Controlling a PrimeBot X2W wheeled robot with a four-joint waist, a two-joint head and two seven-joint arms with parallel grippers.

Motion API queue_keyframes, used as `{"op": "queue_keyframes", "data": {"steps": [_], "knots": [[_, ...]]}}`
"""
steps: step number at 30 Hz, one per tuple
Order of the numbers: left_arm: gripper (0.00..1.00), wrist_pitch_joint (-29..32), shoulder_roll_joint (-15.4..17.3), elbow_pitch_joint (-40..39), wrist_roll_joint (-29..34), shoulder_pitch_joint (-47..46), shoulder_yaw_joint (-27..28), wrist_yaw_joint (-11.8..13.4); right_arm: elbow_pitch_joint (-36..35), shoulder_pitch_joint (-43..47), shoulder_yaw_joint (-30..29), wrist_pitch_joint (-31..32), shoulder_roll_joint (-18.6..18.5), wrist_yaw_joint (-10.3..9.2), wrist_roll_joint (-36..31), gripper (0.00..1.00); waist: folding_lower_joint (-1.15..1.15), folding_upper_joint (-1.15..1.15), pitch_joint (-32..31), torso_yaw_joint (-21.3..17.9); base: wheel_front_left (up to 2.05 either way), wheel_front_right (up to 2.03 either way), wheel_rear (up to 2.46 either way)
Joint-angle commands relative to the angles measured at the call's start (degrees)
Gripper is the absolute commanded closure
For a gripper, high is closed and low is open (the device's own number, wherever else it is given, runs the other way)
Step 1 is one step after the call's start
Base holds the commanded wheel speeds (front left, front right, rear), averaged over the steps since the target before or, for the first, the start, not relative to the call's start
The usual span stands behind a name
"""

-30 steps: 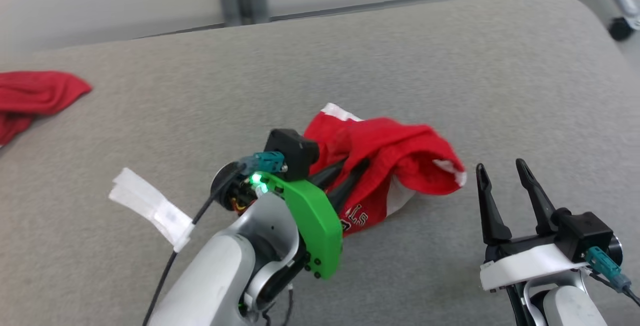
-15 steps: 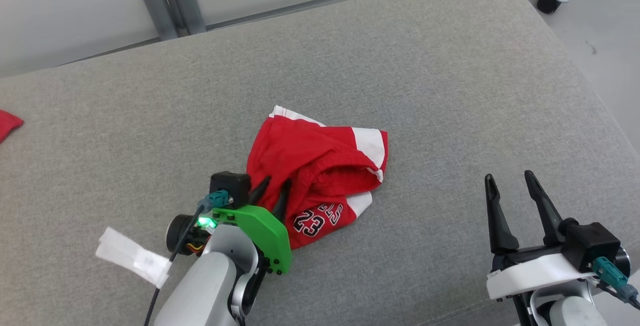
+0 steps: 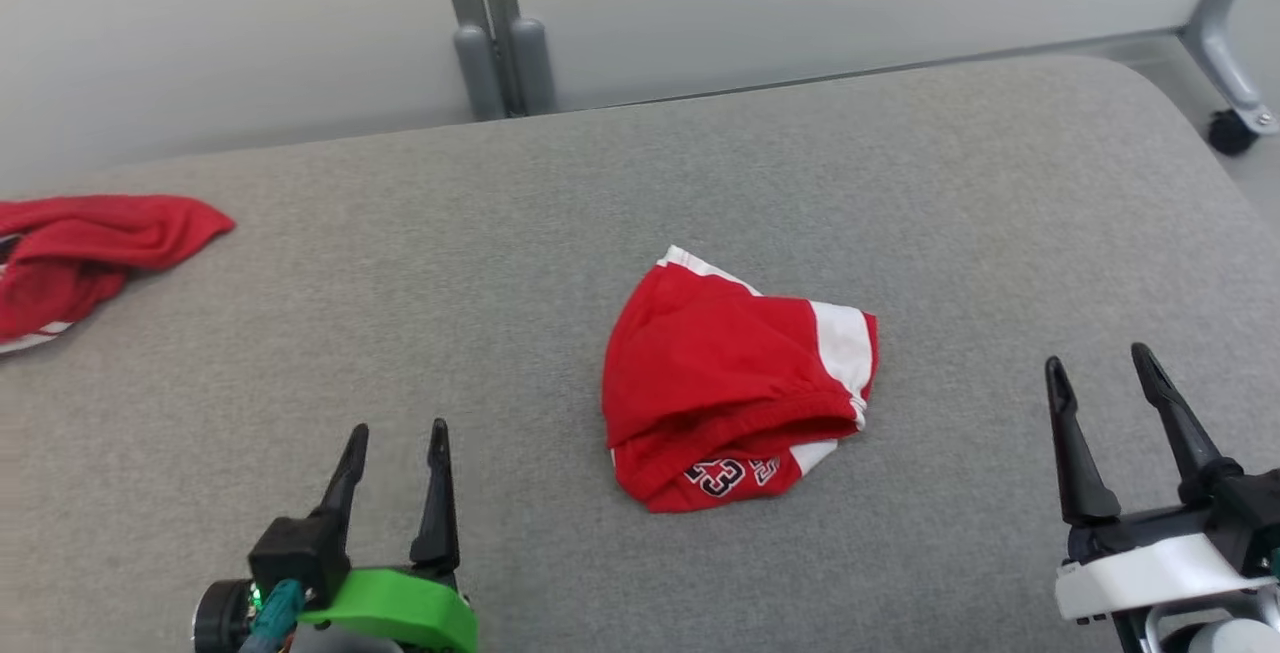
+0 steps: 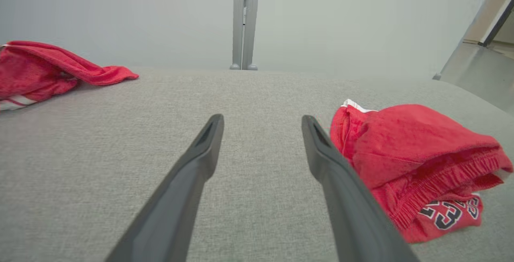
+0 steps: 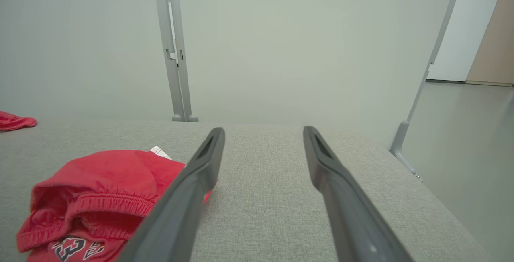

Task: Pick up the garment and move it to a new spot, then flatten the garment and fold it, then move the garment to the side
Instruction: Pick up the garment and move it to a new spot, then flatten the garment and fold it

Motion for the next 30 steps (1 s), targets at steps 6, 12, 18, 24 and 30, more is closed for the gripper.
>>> {"op": "queue_keyframes", "data": {"steps": [6, 12, 18, 24, 30], "knots": [[0.0, -0.3, 1.0, -5.4, 5.2, 8.0, 7.6, -3.9, 1.4, 2.8, -2.4, -0.2, 0.0, -0.02, -0.8, 0.0, 0.0, 0.0, -5.9, 11.2, 0.0, 0.0, 0.0], [0.0, -0.3, -1.8, -6.3, 9.0, 12.0, 14.1, -10.5, 4.9, 5.1, -4.8, -0.2, 2.6, -0.02, -1.1, 0.0, 0.0, 0.0, -5.9, 12.2, 0.0, 0.0, 0.0], [0.0, -0.4, -4.3, -5.9, 12.0, 13.4, 18.5, -14.1, 7.9, 5.9, -5.9, -0.2, 4.1, -0.02, -2.0, 0.0, 0.0, 0.0, -5.7, 10.9, 0.0, 0.0, 0.0], [0.0, -0.4, -5.5, -5.9, 13.6, 12.4, 20.4, -15.3, 8.1, 5.1, -6.1, -0.2, 4.6, -0.02, -1.9, 0.0, 0.0, 0.0, -5.7, 10.0, 0.0, 0.0, 0.0], [0.0, -0.4, -5.9, -6.0, 14.3, 12.0, 21.2, -15.7, 8.1, 4.4, -5.8, -0.2, 4.6, -0.02, -2.2, 0.0, 0.0, 0.0, -5.5, 9.4, 0.0, 0.0, 0.0]]}}
